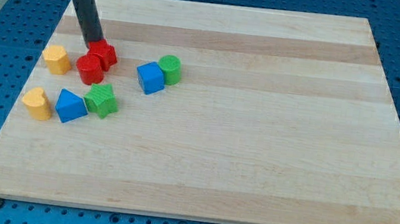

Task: Separate the red blocks from each other

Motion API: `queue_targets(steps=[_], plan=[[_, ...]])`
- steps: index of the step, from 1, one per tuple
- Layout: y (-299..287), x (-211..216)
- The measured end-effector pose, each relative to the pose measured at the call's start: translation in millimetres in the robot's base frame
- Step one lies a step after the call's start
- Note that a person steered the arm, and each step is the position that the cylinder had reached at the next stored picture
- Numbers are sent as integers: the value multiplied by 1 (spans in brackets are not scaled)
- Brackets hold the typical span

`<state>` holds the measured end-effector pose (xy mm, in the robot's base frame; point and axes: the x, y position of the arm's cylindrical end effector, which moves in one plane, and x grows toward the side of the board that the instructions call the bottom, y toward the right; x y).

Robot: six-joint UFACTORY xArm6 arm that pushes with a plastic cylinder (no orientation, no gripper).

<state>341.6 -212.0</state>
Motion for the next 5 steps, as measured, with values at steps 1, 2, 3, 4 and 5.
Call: queue_targets(steps=[1, 2, 3, 4, 5], plan=[[-43, -12], [-79, 6], [-93, 34], [-92, 60], [-42, 64]])
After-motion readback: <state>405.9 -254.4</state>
